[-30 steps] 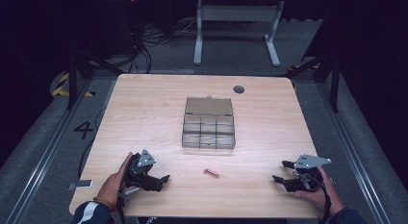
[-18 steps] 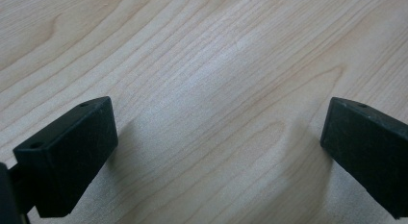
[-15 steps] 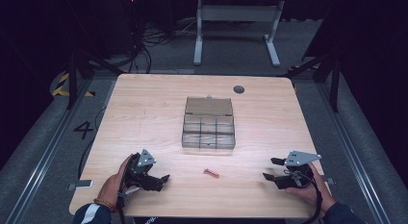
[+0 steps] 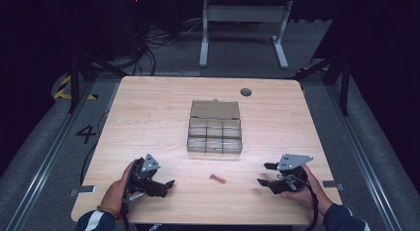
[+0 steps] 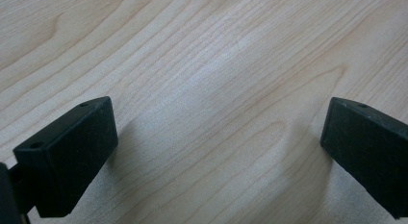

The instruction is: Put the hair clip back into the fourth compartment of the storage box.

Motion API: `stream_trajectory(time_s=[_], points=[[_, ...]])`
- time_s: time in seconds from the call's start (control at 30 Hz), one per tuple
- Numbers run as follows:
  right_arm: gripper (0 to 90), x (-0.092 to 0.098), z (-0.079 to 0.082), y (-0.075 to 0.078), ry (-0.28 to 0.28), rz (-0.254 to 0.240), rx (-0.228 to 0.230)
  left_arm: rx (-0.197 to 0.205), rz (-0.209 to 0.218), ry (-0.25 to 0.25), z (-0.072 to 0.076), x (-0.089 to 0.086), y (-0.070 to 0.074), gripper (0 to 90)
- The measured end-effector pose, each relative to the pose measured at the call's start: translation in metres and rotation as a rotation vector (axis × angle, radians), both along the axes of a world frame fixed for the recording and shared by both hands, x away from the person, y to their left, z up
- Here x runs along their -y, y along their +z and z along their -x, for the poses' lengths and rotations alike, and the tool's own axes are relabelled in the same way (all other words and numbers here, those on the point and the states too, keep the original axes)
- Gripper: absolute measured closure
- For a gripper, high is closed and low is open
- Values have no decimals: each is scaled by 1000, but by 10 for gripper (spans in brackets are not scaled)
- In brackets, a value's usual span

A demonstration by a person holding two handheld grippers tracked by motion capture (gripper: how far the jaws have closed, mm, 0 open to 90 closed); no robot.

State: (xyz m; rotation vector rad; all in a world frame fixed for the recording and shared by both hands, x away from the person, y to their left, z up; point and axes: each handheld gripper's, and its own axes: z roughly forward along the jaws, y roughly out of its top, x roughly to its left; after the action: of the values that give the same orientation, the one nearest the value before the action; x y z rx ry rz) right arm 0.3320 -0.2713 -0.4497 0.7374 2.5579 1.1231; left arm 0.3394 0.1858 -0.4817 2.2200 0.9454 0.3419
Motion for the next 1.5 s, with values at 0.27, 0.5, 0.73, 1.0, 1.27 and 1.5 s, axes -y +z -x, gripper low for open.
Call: stream_trajectory(time_s=[0.27, 0.5, 0.73, 1.0, 1.27, 1.5], points=[[388, -18, -1, 2, 34, 7, 19, 1, 1, 1, 0, 0, 0, 0], [404, -41, -2, 3, 80, 16, 30, 0, 0, 0, 0, 0, 0, 0], [431, -60, -4, 1, 120, 21, 39, 0, 0, 0, 0, 0, 0, 0], [507, -86, -9, 3, 159, 13, 42, 0, 0, 0, 0, 0, 0, 0], [598, -112, -11, -1, 220, 42, 47, 0, 0, 0, 0, 0, 0, 0], [648, -123, -16, -9, 221, 61, 40, 0, 0, 0, 0, 0, 0, 0]])
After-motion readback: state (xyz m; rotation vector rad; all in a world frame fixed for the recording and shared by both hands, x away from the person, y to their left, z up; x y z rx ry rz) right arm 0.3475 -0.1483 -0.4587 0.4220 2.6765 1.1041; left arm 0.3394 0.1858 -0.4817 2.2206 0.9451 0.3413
